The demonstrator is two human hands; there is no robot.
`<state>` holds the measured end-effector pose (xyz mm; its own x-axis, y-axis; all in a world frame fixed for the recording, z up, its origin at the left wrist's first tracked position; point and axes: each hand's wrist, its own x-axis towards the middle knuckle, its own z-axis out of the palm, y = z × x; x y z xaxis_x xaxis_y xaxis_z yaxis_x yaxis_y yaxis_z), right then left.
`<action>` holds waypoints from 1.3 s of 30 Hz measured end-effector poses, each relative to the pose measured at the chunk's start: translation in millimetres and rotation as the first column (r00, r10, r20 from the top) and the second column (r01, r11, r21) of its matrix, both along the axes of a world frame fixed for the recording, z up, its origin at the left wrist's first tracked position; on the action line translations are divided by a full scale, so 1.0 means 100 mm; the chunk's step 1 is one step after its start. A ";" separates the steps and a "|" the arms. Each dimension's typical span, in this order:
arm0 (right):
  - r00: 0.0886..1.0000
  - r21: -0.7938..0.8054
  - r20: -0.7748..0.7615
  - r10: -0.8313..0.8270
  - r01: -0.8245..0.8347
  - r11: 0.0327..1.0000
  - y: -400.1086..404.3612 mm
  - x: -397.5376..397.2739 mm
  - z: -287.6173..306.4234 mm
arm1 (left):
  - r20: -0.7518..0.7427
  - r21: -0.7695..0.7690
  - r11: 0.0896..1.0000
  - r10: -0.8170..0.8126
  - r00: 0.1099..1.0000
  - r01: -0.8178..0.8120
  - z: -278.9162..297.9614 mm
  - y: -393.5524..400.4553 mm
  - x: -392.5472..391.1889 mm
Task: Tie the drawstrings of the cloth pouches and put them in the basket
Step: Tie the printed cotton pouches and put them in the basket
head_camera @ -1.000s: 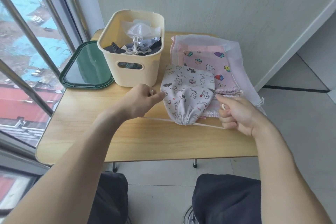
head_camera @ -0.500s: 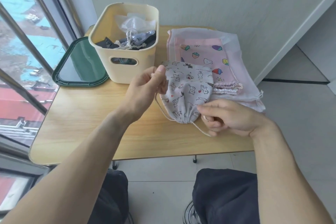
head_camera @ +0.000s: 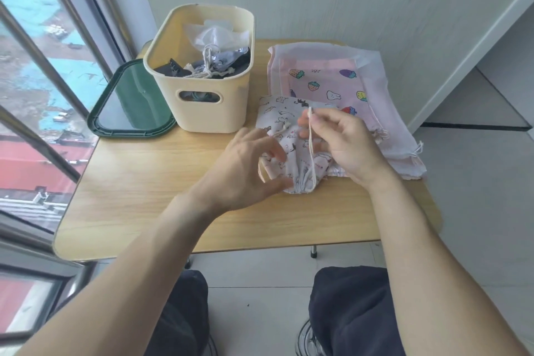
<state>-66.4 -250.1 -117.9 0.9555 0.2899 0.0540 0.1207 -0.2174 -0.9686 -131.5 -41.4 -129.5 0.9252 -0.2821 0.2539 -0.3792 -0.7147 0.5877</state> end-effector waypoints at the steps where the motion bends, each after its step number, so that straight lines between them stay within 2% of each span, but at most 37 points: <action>1: 0.997 -0.176 0.077 0.004 0.010 0.984 0.00 0.01 -0.01 | 0.023 0.031 0.999 -0.040 0.999 0.039 -0.03 -0.02 -0.01; 3: 0.976 -0.467 0.217 0.031 0.076 0.881 -0.04 0.06 -0.01 | 0.005 0.079 0.993 -0.084 0.996 0.083 -0.07 -0.07 -0.02; 4: 0.962 -0.511 0.272 0.013 0.133 0.849 -0.06 0.08 0.00 | -0.023 0.103 0.991 -0.089 0.996 0.091 -0.10 -0.09 -0.03; 7: 0.919 -0.458 0.379 -0.108 0.287 0.841 -0.13 0.06 0.11 | -0.063 0.137 0.987 -0.076 0.995 0.084 -0.13 -0.14 -0.02; 9: 0.936 -0.487 0.332 -0.117 0.276 0.828 -0.17 -0.04 0.15 | -0.072 0.146 0.987 -0.050 0.996 0.060 -0.12 -0.17 -0.01; 12: 0.984 -0.599 0.163 -0.065 0.151 0.786 -0.22 -0.26 0.13 | -0.062 0.174 0.984 -0.024 0.998 0.035 -0.15 -0.21 0.01; 15: 0.997 -0.642 0.067 -0.049 0.081 0.762 -0.22 -0.37 0.04 | -0.036 0.202 0.979 -0.015 0.999 0.022 -0.20 -0.21 0.03; 18: 0.998 -0.608 0.050 -0.047 0.068 0.791 -0.23 -0.34 0.00 | -0.012 0.210 0.978 -0.005 1.000 0.007 -0.19 -0.21 0.04; 23: 0.998 -0.578 0.058 0.003 0.031 0.816 -0.30 -0.30 -0.05 | -0.109 0.188 0.981 -0.029 0.994 0.050 -0.14 -0.24 0.02; 27: 0.965 -0.283 0.216 -0.149 0.208 0.936 -0.19 -0.34 0.00 | -0.134 0.103 0.994 -0.018 0.991 0.032 -0.09 -0.23 0.03; 29: 0.961 -0.142 0.233 -0.152 0.188 0.972 -0.09 -0.38 0.04 | -0.129 0.057 0.997 -0.040 0.991 0.048 -0.09 -0.24 0.02; 31: 0.975 -0.031 0.204 -0.091 0.099 0.995 0.00 -0.42 0.06 | -0.166 0.020 0.996 -0.087 0.982 0.091 -0.09 -0.23 0.02; 32: 0.974 -0.022 0.216 -0.063 0.070 0.997 0.03 -0.43 0.04 | -0.203 0.019 0.992 -0.120 0.972 0.126 -0.08 -0.22 0.02; 34: 0.957 -0.116 0.283 -0.056 0.092 0.989 0.06 -0.41 -0.01 | -0.241 0.039 0.984 -0.157 0.958 0.171 -0.07 -0.21 0.01; 39: 0.900 -0.352 0.430 -0.072 0.240 0.904 0.14 -0.30 -0.18 | -0.088 0.074 0.983 -0.161 0.983 0.167 -0.08 -0.27 -0.07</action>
